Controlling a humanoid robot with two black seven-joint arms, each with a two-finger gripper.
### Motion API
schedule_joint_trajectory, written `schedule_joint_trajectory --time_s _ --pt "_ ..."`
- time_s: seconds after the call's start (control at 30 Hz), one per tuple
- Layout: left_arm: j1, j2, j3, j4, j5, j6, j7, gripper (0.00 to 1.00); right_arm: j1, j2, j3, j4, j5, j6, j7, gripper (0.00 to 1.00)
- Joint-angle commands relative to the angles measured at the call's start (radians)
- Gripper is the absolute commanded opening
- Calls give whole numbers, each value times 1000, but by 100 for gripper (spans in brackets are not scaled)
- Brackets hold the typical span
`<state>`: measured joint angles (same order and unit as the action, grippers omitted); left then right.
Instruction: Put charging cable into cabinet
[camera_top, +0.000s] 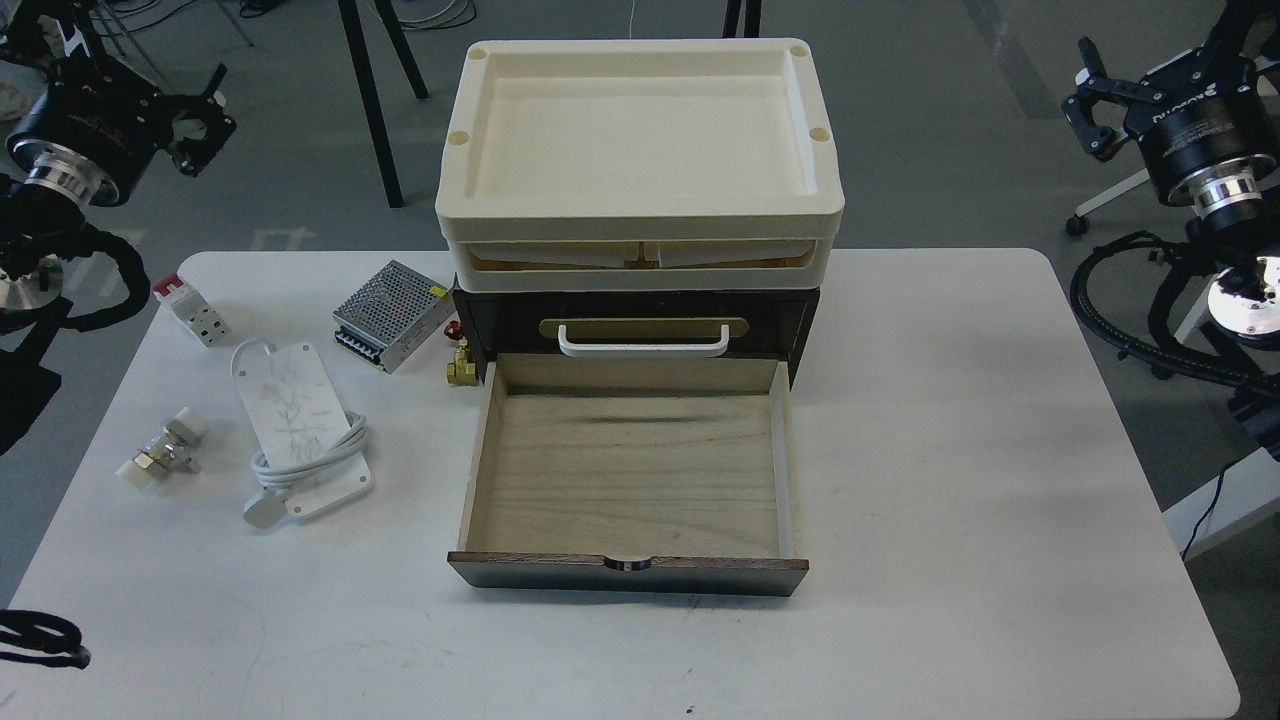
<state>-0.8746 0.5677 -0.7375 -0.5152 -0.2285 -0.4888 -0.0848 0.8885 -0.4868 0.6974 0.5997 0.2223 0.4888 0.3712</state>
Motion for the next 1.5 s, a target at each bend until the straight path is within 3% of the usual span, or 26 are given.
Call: schedule_joint_trajectory --time_s 0.0,0.1,0.2,0.27,0.4,0.43,0.53,0.73,0.9,1.07,1.17,1.3,1.47 --pt "11 3 -7 1 -3 0 2 100 0 25 10 0 2 0 2 100" --pt "16 11 -8 26 -12 0 13 100 0 23 11 2 2 0 2 100" --pt "16 -2 -25 197 -28 0 -1 100 1 16 13 2 2 0 2 100" --pt "11 -37 -69 230 -46 0 -32 100 1 11 13 2 2 0 2 100" --pt "38 -55 -230 219 -61 0 -240 100 -5 7 14 0 5 0 3 100" --pt "55 -54 -258 199 -63 0 -269 100 -8 2 14 0 9 0 5 100" --pt "101 -2 -306 28 -72 0 -297 99 -26 -16 30 0 11 0 8 100" --pt "223 253 -309 -610 9 0 -300 99 -77 -50 62 3 12 0 8 100" --pt "238 375 -303 -925 523 0 -339 98 -125 -82 96 64 12 0 9 100" --pt "364 492 -292 -1111 1143 0 -349 98 -187 -116 135 132 12 0 11 100" --pt "477 531 -270 -1129 1630 60 -404 98 -207 -124 154 143 12 0 11 100" --pt "575 521 -189 -1065 2140 257 -404 98 -209 -124 160 143 11 0 11 100" --pt "580 502 -77 -929 2410 429 -404 98 -207 -122 165 141 9 0 11 100"
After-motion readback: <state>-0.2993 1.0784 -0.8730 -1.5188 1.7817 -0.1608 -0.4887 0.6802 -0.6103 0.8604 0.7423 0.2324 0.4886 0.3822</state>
